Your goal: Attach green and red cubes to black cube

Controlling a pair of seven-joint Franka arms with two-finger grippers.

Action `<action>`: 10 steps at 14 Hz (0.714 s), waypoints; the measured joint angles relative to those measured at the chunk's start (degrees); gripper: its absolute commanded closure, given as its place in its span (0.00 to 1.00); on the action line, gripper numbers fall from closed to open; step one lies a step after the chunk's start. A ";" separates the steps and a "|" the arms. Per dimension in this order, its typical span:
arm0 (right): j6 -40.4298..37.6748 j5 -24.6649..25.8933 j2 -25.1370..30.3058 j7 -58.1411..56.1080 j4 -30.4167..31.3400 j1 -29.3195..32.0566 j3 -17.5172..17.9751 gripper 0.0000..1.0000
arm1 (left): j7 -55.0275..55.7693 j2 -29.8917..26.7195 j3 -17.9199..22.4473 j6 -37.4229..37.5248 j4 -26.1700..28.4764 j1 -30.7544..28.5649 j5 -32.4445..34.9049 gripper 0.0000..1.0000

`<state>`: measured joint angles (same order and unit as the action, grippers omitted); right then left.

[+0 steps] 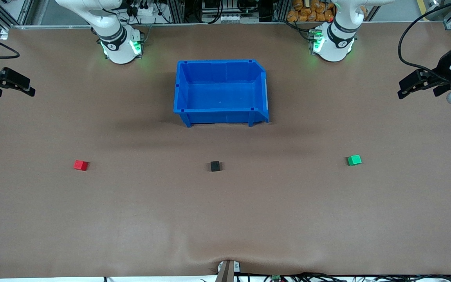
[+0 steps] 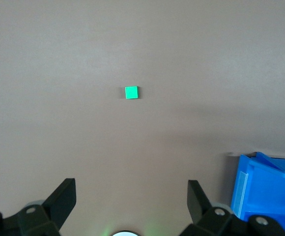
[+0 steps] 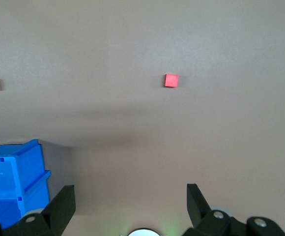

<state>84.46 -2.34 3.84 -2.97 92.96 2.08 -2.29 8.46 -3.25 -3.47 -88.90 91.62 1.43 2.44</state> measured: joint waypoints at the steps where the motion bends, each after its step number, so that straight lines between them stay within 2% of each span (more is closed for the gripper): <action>1: -0.12 0.00 -0.01 0.00 0.05 0.00 0.00 0.00 | 0.00 0.01 0.00 0.00 -0.01 -0.01 0.00 0.00; 6: -0.06 0.00 -0.11 0.03 0.43 0.72 -0.16 0.00 | 0.00 0.39 0.00 0.03 -0.02 -0.01 0.00 0.00; 10: 6.43 0.00 -3.25 0.03 1.21 2.08 -0.27 0.00 | 0.00 1.17 -0.02 0.61 -0.02 -0.01 0.00 0.00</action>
<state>90.88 -2.35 0.58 -2.95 94.16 4.16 -2.56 8.46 -2.07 -3.50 -88.29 91.60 1.42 2.44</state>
